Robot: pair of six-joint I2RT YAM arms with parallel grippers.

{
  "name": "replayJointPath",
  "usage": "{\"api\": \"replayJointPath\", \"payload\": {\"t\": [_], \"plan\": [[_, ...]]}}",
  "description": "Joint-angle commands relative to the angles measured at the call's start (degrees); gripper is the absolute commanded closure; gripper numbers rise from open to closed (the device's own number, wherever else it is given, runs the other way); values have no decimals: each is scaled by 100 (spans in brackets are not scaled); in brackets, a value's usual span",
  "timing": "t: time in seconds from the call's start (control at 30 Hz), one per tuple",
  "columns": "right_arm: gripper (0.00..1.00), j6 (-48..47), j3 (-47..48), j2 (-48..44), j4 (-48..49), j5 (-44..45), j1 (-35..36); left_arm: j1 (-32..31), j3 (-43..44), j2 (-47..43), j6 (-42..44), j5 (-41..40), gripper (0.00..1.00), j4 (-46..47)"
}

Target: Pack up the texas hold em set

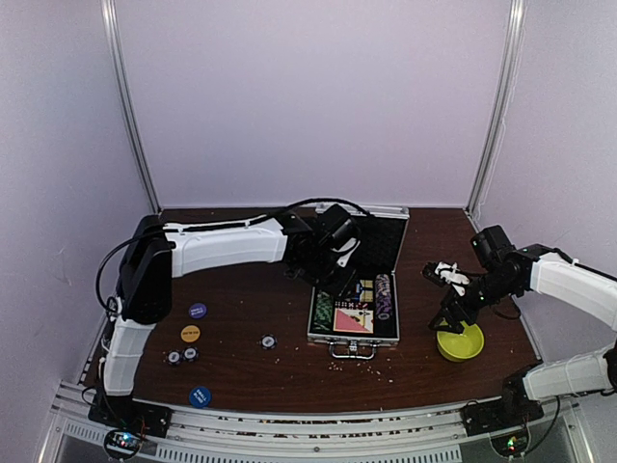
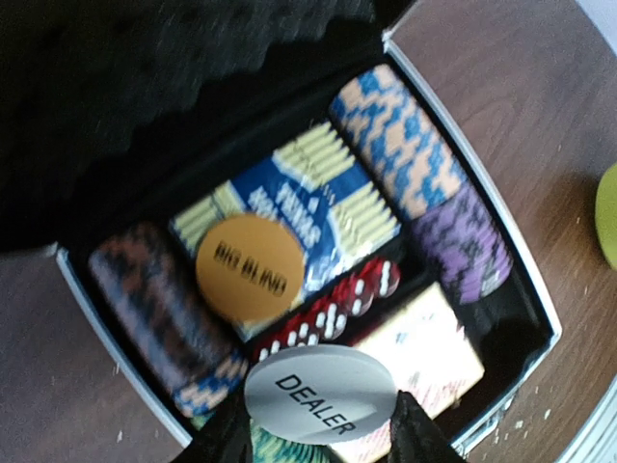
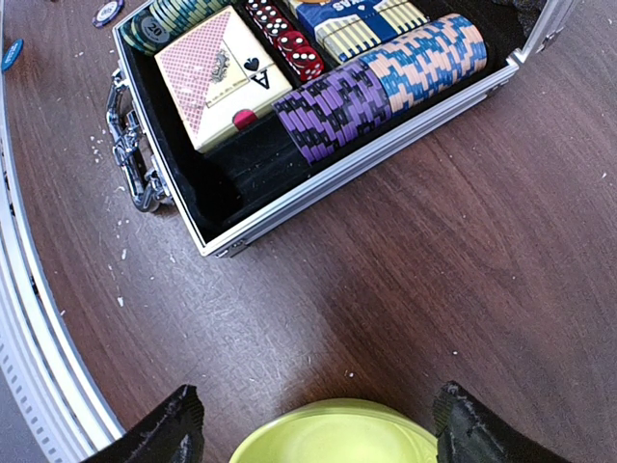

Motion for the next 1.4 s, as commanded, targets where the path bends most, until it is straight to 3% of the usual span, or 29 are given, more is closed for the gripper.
{"api": "replayJointPath", "payload": {"t": [0.0, 0.57, 1.37], "plan": [[18, -15, 144, -1, -15, 17, -30, -29, 552, 396, 183, 65, 57, 427], [18, -20, 146, 106, -32, 11, -30, -21, 1404, 1429, 368, 298, 54, 840], [17, 11, 159, 193, -41, 0, -32, 52, 1574, 1631, 324, 18, 46, 874]]}}
